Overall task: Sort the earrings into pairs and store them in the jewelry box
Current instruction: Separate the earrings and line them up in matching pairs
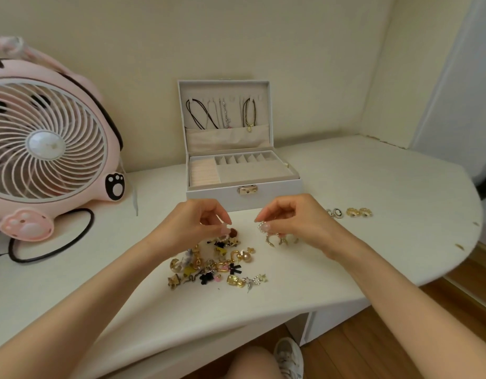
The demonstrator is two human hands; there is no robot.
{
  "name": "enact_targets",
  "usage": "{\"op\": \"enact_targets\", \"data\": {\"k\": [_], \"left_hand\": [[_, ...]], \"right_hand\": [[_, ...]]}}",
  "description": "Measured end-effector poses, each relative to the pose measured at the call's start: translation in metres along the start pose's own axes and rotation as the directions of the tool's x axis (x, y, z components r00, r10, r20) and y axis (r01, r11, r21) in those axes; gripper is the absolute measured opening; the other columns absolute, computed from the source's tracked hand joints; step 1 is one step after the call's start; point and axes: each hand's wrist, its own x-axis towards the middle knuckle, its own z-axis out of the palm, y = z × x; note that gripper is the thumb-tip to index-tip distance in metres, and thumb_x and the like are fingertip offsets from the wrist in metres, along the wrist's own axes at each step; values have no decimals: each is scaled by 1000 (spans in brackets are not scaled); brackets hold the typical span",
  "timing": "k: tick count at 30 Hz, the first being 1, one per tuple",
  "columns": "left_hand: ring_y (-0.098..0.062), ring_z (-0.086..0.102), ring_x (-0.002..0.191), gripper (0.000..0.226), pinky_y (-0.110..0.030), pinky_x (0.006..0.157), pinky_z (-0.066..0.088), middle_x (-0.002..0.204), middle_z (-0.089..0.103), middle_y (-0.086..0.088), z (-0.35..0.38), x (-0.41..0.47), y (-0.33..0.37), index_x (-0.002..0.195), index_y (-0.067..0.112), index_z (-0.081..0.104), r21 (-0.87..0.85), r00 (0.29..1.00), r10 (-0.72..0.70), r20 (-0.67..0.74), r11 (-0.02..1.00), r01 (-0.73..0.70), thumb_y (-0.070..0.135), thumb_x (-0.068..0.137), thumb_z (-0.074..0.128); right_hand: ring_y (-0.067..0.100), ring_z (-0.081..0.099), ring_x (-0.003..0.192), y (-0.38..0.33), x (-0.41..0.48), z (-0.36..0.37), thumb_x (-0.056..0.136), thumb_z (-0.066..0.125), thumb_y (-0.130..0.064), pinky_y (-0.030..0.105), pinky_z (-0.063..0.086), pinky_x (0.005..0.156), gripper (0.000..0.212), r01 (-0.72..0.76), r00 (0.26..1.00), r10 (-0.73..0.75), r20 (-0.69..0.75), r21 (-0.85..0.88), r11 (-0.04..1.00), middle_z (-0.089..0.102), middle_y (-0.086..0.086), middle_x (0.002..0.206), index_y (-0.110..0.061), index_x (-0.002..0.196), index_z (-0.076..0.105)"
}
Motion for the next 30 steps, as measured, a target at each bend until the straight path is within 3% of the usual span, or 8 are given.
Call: {"op": "enact_targets", "data": {"k": [3,6,12,14,18,24,27,30], "left_hand": [[-4,57,66,7,-10,59,41,71,63,9,-1,-2,-6,89,23,65,101,1000,-4,17,995,2,20,83,68],[-5,55,65,7,-8,51,40,70,59,9,-5,-4,-12,89,23,65,141,1000,-10,18,990,7,23,82,68],[1,55,69,8,-4,57,37,74,60,12,-11,-3,-25,90,25,65,246,1000,-9,17,969,5,22,83,67],[0,55,72,9,-7,59,38,77,61,11,-12,-3,-28,90,26,66,277,1000,-12,12,961,9,23,82,67],[-7,56,77,12,-27,72,49,85,62,9,-11,-4,-30,89,28,64,315,999,37,-26,949,-27,22,80,70],[-5,52,79,11,-27,74,48,87,58,11,-6,-4,-21,87,33,61,343,983,185,-10,924,-170,28,81,68],[-6,49,85,12,-25,76,47,94,55,11,0,-3,-23,96,30,62,408,985,171,37,897,-171,33,84,63],[-7,50,85,5,-27,77,47,94,55,10,0,-1,-25,86,30,59,405,987,156,37,901,-158,31,84,64]], "right_hand": [[5,61,72,2,3,13,73,75,-4,17,48,65,18,22,1000,-20,19,-119,993,70,2,80,-19,83,72],[3,58,71,2,7,24,73,75,-6,11,44,64,19,47,999,-45,12,-211,976,69,-2,79,-21,85,72],[-1,55,66,-1,12,38,74,74,-8,15,46,67,18,55,998,-49,31,-256,965,67,-6,76,-19,87,73],[-4,55,63,-2,14,42,74,73,-5,10,43,63,19,62,997,-50,58,-239,969,65,-9,73,-18,87,73],[-11,53,55,-5,15,45,76,73,-6,2,39,56,15,82,996,-66,66,-270,959,62,-13,66,-18,85,73],[-8,53,50,-2,20,46,77,71,-2,5,40,50,16,76,996,-65,53,-264,961,65,-4,71,-14,87,73],[-9,52,52,0,21,45,76,72,-3,6,41,51,15,79,996,-67,55,-279,957,65,-5,72,-15,86,73],[-7,53,56,0,21,46,79,72,-12,4,39,54,10,93,995,-79,56,-321,942,67,-6,76,-16,87,74]]}}
